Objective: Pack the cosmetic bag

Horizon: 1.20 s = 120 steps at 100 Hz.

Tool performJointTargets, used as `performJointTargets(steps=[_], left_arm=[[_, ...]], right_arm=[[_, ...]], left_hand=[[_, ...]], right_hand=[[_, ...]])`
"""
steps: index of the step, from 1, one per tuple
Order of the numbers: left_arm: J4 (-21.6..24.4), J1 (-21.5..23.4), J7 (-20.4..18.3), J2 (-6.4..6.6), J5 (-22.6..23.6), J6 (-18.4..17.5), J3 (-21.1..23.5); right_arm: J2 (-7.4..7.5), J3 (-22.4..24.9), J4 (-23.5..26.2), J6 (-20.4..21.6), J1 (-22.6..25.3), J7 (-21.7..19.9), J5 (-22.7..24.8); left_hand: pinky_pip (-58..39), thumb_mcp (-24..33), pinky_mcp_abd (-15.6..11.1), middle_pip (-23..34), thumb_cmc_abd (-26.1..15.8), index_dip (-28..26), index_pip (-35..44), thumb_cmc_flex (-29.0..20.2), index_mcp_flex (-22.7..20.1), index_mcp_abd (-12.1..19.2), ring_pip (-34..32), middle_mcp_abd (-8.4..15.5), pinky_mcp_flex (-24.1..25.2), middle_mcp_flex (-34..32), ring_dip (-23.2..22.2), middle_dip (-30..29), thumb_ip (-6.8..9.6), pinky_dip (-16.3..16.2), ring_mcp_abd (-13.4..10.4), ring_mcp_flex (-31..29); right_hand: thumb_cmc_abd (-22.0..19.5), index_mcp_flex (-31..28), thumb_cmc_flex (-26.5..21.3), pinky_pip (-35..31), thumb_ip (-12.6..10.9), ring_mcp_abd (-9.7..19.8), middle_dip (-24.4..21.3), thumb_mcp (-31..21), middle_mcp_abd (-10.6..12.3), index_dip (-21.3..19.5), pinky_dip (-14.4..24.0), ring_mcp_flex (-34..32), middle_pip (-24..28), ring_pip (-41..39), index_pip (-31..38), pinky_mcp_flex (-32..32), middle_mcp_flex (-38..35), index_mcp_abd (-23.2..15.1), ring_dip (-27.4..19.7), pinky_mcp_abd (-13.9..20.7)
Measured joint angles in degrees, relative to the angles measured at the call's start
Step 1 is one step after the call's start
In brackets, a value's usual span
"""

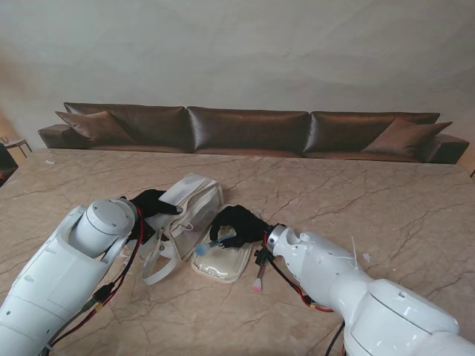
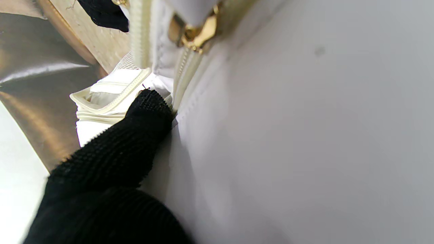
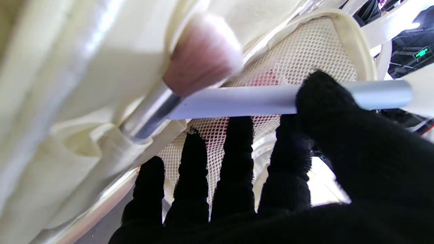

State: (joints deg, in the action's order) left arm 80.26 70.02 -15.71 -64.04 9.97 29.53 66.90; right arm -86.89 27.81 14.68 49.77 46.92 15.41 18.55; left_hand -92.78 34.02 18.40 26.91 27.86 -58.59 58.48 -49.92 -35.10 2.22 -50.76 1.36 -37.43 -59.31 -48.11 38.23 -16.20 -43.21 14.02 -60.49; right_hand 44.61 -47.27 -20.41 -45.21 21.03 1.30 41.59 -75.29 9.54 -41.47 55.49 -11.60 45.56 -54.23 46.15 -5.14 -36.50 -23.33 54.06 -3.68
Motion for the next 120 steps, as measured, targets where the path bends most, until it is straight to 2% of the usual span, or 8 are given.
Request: performJointTargets(steps=[23,35,47,65,76,94,120], left_arm=[[0.0,0.0,0.0,0.00,0.0,0.0,0.0],[0.0,0.0,0.1,-0.01,-0.1,0.1,0.0],[0.0,0.0,-0.1,0.00,-0.1,0.1,0.1],[0.0,0.1,-0.1,0.02,-0.1,0.1,0.1],[0.0,0.1,-0.1,0.02,-0.1,0.0,0.1],[0.0,0.1,-0.1,0.02,-0.1,0.0,0.2],[0.0,0.1,-0.3,0.06,0.0,-0.1,0.2]], right_arm=[[-0.14,0.4,0.0,0.6,0.5,-0.3,-0.7],[-0.26,2.7,0.0,0.6,1.0,-5.3,-4.2],[-0.27,2.0,0.1,0.6,1.3,-2.8,-3.1],[-0.19,2.0,0.4,-0.1,1.3,-2.6,-2.8],[0.02,-0.2,0.8,-0.6,0.9,1.4,0.4],[0.27,-0.8,0.9,-1.5,0.6,1.5,0.8],[0.62,-4.0,1.2,-3.2,-0.2,5.0,3.3]], left_hand=[[0.0,0.0,0.0,0.0,0.0,0.0,0.0,0.0,0.0,0.0,0.0,0.0,0.0,0.0,0.0,0.0,0.00,0.0,0.0,0.0],[0.0,0.0,0.0,0.0,0.0,0.0,0.0,0.0,0.0,0.0,0.0,0.0,0.0,0.0,0.0,0.0,0.00,0.0,0.0,0.0],[0.0,0.0,0.0,0.0,0.0,0.0,-0.1,0.0,0.0,0.0,0.0,0.0,0.0,0.0,0.0,0.0,0.00,0.0,0.0,0.5],[0.0,0.0,0.0,0.0,0.0,0.0,-0.1,-0.1,0.0,0.0,-0.1,0.0,0.1,0.0,0.0,0.0,0.00,0.0,0.0,0.5],[0.0,-0.1,0.0,0.0,0.0,0.0,-0.1,-0.1,0.0,0.0,-0.1,0.0,0.1,0.0,0.0,0.0,0.00,-0.1,0.0,0.5],[0.0,-0.5,0.0,0.0,0.0,0.0,-0.2,-0.3,0.0,0.0,-0.1,0.0,0.1,0.0,0.0,0.0,0.00,-0.1,0.0,0.5],[0.0,-0.6,0.0,0.0,0.0,0.0,-0.2,-0.4,0.0,0.0,-0.1,0.0,0.1,0.0,0.0,0.0,0.00,-0.1,0.0,0.6]], right_hand=[[0.0,0.0,0.0,0.1,0.0,0.0,0.0,0.0,0.0,0.0,0.0,0.0,0.6,0.0,0.0,-0.3,0.0,0.0,0.0,0.0],[0.0,0.0,0.0,0.6,0.0,0.0,0.0,0.0,0.0,0.0,0.0,0.0,1.0,0.0,0.0,-0.6,0.7,0.0,0.0,0.0],[0.0,0.0,0.0,0.6,0.0,0.0,0.0,0.0,0.0,0.0,0.0,0.0,1.4,0.0,0.0,-0.6,0.7,0.0,0.0,0.0],[0.0,0.0,-1.8,0.6,0.6,0.0,0.0,0.0,0.0,0.1,0.1,0.0,1.4,0.0,0.0,-0.6,0.7,0.7,0.0,0.0],[0.0,0.0,-1.8,0.6,0.6,0.0,0.0,0.0,-0.1,0.1,0.1,0.0,1.4,0.0,0.0,-0.6,0.7,0.7,0.0,0.0],[0.0,0.0,-1.8,-0.1,0.7,0.0,0.2,0.0,-0.1,0.1,0.1,0.0,1.4,0.0,0.0,-0.5,0.7,0.7,0.0,0.0],[0.0,0.0,-1.8,-0.1,0.7,0.0,0.6,0.0,-0.1,0.1,0.1,0.0,1.4,-0.4,0.0,-0.5,0.7,0.7,0.0,0.0]])
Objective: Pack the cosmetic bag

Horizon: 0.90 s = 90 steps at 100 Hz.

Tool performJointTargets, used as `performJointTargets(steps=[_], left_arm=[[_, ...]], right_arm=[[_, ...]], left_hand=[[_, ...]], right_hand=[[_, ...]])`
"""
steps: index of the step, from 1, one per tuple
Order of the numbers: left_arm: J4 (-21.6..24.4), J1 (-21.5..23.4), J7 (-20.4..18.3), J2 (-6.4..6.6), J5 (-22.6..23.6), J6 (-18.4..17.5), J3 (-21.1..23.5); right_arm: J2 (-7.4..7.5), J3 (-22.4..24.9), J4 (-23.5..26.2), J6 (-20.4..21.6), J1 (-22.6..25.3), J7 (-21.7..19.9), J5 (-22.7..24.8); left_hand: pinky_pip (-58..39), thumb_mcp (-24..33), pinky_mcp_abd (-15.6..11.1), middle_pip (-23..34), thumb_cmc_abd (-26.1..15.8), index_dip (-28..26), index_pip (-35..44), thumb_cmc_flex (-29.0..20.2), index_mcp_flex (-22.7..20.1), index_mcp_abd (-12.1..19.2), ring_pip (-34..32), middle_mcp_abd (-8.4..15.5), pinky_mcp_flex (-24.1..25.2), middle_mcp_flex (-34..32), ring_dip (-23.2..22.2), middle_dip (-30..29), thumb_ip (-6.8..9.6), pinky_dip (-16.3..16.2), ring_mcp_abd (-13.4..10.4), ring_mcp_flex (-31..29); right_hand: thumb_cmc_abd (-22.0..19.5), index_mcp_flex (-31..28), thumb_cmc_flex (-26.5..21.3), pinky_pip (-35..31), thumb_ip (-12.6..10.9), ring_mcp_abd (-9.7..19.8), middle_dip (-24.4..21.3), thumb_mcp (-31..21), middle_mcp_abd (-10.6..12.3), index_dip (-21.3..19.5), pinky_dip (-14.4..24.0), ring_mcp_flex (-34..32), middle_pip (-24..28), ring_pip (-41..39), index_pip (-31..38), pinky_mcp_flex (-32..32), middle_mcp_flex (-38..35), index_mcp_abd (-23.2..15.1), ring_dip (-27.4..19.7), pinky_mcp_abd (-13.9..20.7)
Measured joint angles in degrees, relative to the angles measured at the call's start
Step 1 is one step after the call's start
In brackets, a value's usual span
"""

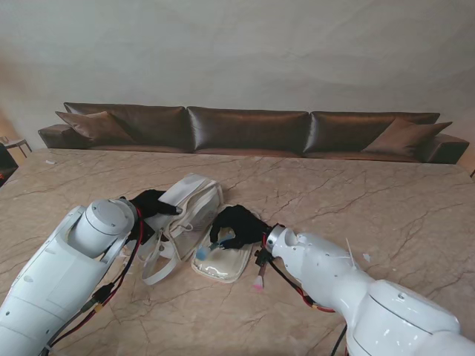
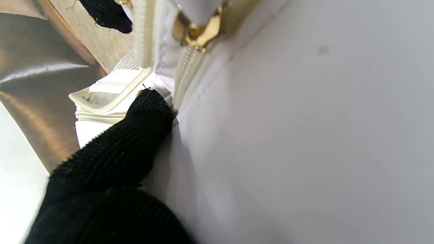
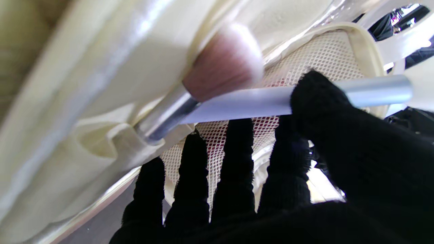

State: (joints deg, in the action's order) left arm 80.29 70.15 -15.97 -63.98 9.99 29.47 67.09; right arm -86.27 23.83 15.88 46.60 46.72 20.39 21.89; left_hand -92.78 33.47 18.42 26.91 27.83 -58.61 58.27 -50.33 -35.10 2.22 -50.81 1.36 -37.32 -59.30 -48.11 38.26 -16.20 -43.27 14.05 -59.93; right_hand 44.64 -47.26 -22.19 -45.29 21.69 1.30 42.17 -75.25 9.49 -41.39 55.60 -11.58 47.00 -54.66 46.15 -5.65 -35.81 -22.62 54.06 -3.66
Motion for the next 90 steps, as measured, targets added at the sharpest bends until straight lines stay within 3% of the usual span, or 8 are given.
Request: performJointTargets(steps=[14,37,90], left_arm=[[0.0,0.0,-0.1,0.02,0.0,0.0,0.0],[0.0,0.1,-0.1,0.03,0.0,0.0,0.1],[0.1,0.0,-1.5,0.31,-0.1,0.3,0.5]], right_arm=[[0.23,0.3,0.0,-0.9,-0.2,0.3,1.0],[0.18,5.0,-1.1,2.1,0.5,-5.9,-4.5],[-1.44,4.8,-1.4,5.0,0.8,-5.0,-4.2]], left_hand=[[0.0,0.0,0.0,0.0,0.0,0.0,0.0,0.0,0.0,0.0,0.0,0.0,0.0,0.0,0.0,0.0,0.00,0.0,0.0,0.0],[0.0,0.0,0.0,0.0,0.0,0.0,0.0,0.0,0.0,0.0,0.0,0.0,0.0,0.0,0.0,0.0,0.00,0.0,0.0,0.0],[0.0,-0.1,0.0,0.0,-0.1,0.0,-0.1,0.0,0.0,0.0,0.0,0.0,0.5,0.0,0.0,0.0,0.00,0.0,0.0,0.0]], right_hand=[[0.0,0.0,0.0,0.0,0.0,0.0,0.0,0.2,0.0,0.5,0.0,0.0,0.0,-0.2,0.0,0.1,0.0,0.0,0.0,0.0],[0.0,0.3,-0.6,0.2,0.0,0.0,0.0,0.2,0.0,0.7,-0.1,0.0,0.5,-0.2,0.0,0.1,0.0,0.0,0.0,-0.1],[-0.6,0.6,-0.6,1.0,0.0,0.0,0.0,0.8,-0.2,0.7,0.0,0.7,0.5,-0.2,0.0,0.0,0.7,0.0,0.0,-0.1]])
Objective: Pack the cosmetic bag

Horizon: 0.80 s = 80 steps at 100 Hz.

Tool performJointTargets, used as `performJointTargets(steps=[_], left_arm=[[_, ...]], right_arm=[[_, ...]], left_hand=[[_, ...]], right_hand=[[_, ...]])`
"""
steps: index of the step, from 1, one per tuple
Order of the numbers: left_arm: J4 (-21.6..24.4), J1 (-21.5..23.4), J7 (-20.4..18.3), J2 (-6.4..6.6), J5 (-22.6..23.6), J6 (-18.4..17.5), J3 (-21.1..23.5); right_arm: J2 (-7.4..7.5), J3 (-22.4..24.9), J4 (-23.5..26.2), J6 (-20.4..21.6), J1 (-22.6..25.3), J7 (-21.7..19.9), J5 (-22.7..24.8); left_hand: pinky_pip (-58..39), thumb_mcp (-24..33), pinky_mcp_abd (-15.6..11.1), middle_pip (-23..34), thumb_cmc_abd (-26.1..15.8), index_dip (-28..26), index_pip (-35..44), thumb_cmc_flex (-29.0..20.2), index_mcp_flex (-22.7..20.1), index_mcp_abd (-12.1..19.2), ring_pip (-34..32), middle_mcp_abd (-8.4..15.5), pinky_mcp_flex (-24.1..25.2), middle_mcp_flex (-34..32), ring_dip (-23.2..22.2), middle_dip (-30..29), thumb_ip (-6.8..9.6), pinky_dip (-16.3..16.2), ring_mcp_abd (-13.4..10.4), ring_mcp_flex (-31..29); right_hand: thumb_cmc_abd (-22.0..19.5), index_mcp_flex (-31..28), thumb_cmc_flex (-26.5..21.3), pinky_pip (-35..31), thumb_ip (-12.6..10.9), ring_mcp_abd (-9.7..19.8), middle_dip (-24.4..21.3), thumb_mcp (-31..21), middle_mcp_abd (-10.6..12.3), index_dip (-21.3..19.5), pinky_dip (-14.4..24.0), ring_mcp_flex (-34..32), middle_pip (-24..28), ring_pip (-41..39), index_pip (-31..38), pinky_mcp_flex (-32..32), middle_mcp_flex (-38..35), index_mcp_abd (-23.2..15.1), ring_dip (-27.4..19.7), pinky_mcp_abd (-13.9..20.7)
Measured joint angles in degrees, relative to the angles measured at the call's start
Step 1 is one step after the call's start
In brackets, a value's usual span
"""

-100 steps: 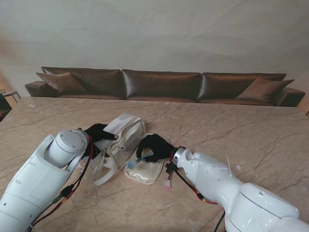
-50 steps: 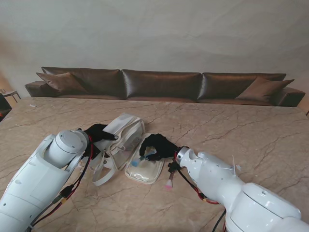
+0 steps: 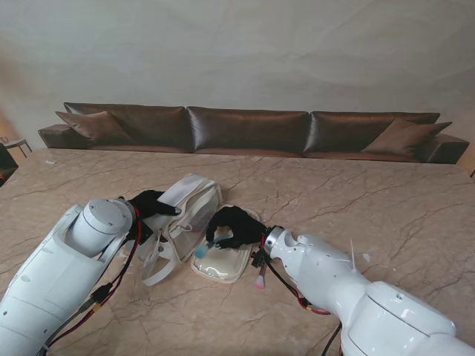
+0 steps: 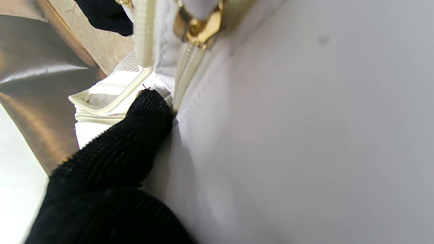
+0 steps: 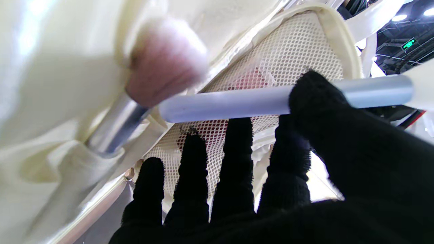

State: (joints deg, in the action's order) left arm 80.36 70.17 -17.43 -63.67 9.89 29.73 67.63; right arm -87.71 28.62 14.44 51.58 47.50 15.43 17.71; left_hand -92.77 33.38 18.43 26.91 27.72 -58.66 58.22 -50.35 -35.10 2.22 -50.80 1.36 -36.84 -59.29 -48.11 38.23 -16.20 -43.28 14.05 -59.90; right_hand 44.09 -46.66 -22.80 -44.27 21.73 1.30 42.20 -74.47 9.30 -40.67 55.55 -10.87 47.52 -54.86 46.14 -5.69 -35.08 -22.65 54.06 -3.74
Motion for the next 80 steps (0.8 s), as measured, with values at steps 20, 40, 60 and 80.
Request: performJointTargets(steps=[20,40,60,80], left_arm=[[0.0,0.1,-0.8,0.15,-0.7,0.0,0.4],[0.1,0.0,-3.1,0.59,-2.2,0.0,0.9],[-0.1,-0.2,-3.5,0.78,-3.1,0.1,0.9],[-0.1,-0.2,-3.3,0.73,-3.2,0.2,0.9]], right_arm=[[-0.06,0.3,0.1,-0.6,0.0,-0.8,-0.8],[-0.22,0.9,0.1,-0.7,0.0,-1.5,-1.5],[-0.41,0.9,0.0,-0.4,0.0,-2.2,-1.9],[-0.22,0.6,0.2,-0.6,0.2,-2.6,-1.8]], left_hand=[[0.6,0.0,0.1,0.0,0.0,0.0,0.0,0.0,0.0,0.0,0.0,0.0,0.3,0.0,0.0,-0.6,0.00,0.0,0.0,0.0],[0.6,0.0,0.1,0.0,0.0,0.0,-0.1,0.0,0.0,0.0,0.0,-0.1,0.4,0.0,0.0,-0.9,0.00,0.0,0.0,0.0],[1.2,0.0,0.3,-0.4,0.0,0.0,-0.1,0.0,0.0,0.0,0.0,-0.3,1.1,0.0,0.0,-2.0,0.00,0.0,0.0,0.7],[1.4,0.0,0.5,-1.6,0.0,0.0,-0.1,0.0,0.0,0.0,0.0,-0.3,1.2,1.2,0.0,-3.6,0.00,0.0,0.1,0.7]], right_hand=[[0.0,0.0,0.0,0.1,0.0,0.0,0.0,0.1,0.0,-0.1,0.1,0.0,0.0,0.0,0.0,0.0,0.0,0.0,0.0,0.0],[0.0,0.0,0.0,0.1,0.0,0.0,0.1,0.1,0.0,-0.2,0.1,0.0,0.1,0.0,0.0,0.0,0.0,-0.1,0.0,0.0],[0.0,0.0,0.0,0.4,0.0,0.0,0.2,0.1,0.0,-0.2,0.2,0.0,0.1,0.0,0.0,0.0,0.0,-0.1,0.0,0.0],[0.0,0.0,0.0,0.6,0.0,0.0,0.6,0.1,0.0,-0.3,0.2,0.0,0.1,0.0,0.0,0.0,0.0,-0.1,0.0,0.0]])
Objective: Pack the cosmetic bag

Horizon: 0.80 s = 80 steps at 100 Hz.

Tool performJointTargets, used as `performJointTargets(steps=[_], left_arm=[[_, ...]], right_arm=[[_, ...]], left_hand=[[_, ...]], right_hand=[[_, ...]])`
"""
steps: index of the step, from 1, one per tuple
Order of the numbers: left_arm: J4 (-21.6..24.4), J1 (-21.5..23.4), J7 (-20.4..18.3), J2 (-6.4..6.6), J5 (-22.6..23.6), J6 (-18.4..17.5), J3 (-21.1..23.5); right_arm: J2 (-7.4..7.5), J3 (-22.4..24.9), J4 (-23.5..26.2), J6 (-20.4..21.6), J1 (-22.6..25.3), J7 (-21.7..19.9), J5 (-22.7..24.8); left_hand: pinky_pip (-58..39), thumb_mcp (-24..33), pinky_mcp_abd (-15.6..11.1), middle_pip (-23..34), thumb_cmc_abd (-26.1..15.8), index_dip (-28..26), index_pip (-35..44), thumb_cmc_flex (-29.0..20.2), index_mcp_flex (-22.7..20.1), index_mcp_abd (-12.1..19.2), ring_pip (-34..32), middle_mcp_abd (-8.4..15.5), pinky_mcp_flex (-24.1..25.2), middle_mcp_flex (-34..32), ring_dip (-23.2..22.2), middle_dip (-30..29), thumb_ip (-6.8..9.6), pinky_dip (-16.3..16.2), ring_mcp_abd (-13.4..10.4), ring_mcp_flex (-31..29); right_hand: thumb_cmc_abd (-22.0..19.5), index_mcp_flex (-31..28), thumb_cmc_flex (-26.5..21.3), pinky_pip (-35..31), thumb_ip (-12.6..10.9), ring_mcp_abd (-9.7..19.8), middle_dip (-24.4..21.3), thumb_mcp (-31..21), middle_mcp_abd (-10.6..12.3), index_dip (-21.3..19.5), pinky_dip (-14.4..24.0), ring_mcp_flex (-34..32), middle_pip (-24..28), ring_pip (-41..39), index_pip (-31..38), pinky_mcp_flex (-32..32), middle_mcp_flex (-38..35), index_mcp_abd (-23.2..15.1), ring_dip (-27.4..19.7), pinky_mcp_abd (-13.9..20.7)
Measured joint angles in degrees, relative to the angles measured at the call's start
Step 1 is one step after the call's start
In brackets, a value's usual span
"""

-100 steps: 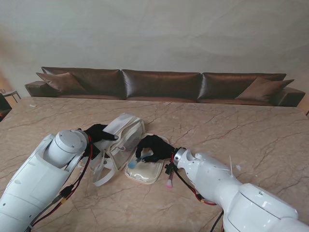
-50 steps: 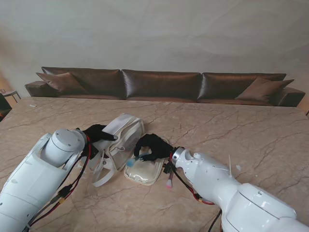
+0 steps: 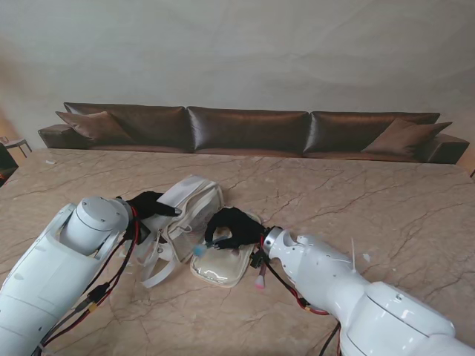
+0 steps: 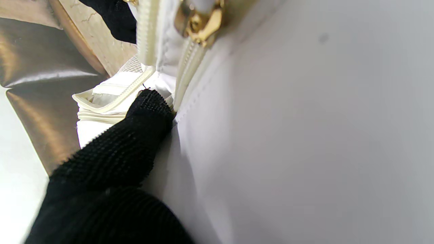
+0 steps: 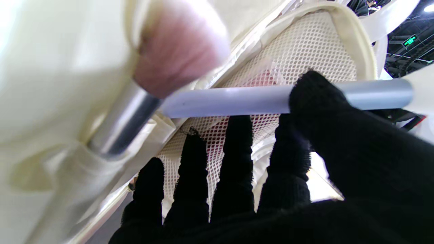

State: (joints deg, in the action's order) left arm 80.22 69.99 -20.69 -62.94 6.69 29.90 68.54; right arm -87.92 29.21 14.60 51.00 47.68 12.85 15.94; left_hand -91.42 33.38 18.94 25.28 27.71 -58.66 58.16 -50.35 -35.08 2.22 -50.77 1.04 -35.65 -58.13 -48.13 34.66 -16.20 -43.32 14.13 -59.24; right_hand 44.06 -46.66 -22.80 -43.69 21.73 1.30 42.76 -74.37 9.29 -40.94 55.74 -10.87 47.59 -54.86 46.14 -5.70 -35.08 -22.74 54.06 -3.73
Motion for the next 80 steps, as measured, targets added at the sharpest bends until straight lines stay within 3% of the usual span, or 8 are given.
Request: performJointTargets(steps=[50,64,80], left_arm=[[0.1,0.2,0.7,-0.18,-0.5,0.9,0.3],[0.2,0.3,0.4,-0.18,-0.4,1.3,0.6],[0.1,0.1,-0.5,-0.08,-0.8,1.7,0.7]], right_arm=[[1.16,1.1,0.3,-0.7,0.9,-1.5,-0.4],[1.14,3.7,0.3,-0.1,1.5,-6.0,-4.2],[1.14,3.1,0.3,0.1,1.8,-5.6,-3.8]], left_hand=[[0.0,0.0,0.0,0.0,0.0,0.0,0.0,-0.1,0.0,0.0,0.0,0.0,0.2,0.0,-0.2,-0.5,0.00,-0.6,0.0,0.0],[0.0,0.0,0.0,0.0,0.0,0.0,-0.1,-0.1,0.0,0.0,0.0,0.0,0.3,0.0,0.0,-0.6,0.00,-0.7,0.0,0.0],[0.1,0.0,0.0,0.0,0.0,0.0,-0.2,-0.2,0.0,-0.1,0.0,0.0,0.5,0.2,-0.1,-0.6,0.00,-0.7,0.1,0.6]], right_hand=[[-0.3,0.3,0.0,1.4,0.0,0.0,0.1,0.0,-0.1,0.0,0.7,1.2,0.1,0.0,0.0,-0.1,2.6,0.0,0.0,1.3],[-0.3,0.3,0.0,1.8,0.0,0.0,0.1,0.0,-0.1,0.0,0.7,1.7,0.1,0.0,0.0,-0.7,2.7,0.0,0.0,2.0],[-0.8,0.9,-0.6,3.1,0.1,0.0,-0.1,0.0,-0.1,0.0,0.7,2.1,0.1,0.0,0.0,-1.5,2.9,0.1,0.0,2.0]])
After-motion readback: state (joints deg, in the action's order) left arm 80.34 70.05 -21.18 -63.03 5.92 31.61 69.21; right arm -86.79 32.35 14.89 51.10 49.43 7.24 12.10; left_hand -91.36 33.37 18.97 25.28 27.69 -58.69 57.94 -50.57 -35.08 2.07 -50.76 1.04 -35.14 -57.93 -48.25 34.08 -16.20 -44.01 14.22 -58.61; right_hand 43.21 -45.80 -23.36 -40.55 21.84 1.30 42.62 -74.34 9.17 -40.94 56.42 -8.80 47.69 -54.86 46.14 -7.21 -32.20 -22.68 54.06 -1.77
